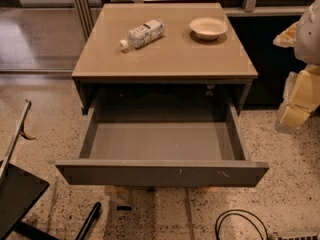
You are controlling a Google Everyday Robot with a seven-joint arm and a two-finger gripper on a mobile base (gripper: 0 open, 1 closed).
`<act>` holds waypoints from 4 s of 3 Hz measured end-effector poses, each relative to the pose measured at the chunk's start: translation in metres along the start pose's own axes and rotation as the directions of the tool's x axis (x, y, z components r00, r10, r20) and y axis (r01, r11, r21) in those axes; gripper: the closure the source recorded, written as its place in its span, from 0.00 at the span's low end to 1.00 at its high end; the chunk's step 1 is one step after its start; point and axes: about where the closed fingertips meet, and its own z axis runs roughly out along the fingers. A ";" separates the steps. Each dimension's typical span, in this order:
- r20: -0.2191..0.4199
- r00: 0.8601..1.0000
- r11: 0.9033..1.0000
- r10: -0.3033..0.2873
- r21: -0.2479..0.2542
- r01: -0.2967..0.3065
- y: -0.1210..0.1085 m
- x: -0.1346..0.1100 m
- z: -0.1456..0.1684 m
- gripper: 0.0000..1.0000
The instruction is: Place blue plastic bottle into top drawer
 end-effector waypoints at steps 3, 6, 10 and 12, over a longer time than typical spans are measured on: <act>0.105 0.992 0.997 0.064 0.036 -0.068 -0.007 -0.003 0.003 0.00; 0.464 0.885 0.985 -0.041 0.168 -0.042 -0.119 -0.079 0.040 0.00; 0.653 0.754 0.976 -0.073 0.203 -0.081 -0.184 -0.140 0.077 0.00; 0.716 0.686 0.986 -0.127 0.169 0.007 -0.229 -0.154 0.121 0.00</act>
Offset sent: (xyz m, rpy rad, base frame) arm 0.0018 -0.0013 0.0028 0.0615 -0.0162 -0.0324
